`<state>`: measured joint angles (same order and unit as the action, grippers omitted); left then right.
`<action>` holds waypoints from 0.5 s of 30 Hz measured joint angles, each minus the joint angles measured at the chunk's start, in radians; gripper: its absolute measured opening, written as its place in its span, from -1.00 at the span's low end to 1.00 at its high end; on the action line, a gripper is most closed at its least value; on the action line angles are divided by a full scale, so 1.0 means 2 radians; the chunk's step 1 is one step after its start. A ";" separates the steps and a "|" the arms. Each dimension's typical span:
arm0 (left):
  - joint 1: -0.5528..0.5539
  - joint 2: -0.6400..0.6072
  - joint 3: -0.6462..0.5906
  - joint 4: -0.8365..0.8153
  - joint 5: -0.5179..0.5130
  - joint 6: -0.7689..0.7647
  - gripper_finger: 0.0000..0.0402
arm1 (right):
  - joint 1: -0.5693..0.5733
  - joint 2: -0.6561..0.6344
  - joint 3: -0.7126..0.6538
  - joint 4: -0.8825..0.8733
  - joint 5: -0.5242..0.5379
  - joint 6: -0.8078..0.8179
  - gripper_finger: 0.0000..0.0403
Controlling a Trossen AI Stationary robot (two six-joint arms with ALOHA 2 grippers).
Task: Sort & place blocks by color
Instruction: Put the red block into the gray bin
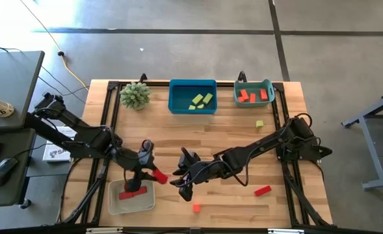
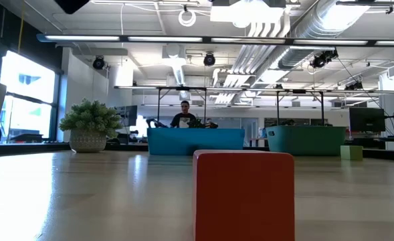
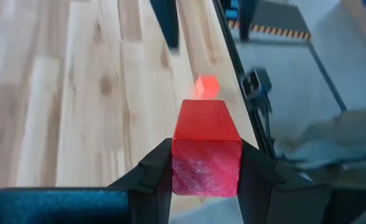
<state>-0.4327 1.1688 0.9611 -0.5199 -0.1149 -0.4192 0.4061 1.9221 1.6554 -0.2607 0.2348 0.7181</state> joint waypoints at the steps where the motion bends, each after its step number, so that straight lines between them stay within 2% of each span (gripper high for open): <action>1: -0.006 0.000 0.000 -0.010 0.001 -0.007 -0.47 | 0.000 0.000 0.000 0.000 0.000 0.000 -0.11; 6: -0.048 0.000 0.000 -0.051 0.004 -0.049 -0.46 | 0.000 0.000 0.000 -0.002 -0.001 -0.009 -0.11; 15: -0.138 0.000 0.000 -0.100 0.008 -0.181 -0.45 | 0.000 0.000 0.000 -0.002 -0.005 -0.030 -0.11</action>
<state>-0.7097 1.1690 0.9610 -0.7193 -0.0997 -0.7807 0.4061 1.9221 1.6555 -0.2649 0.2256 0.6584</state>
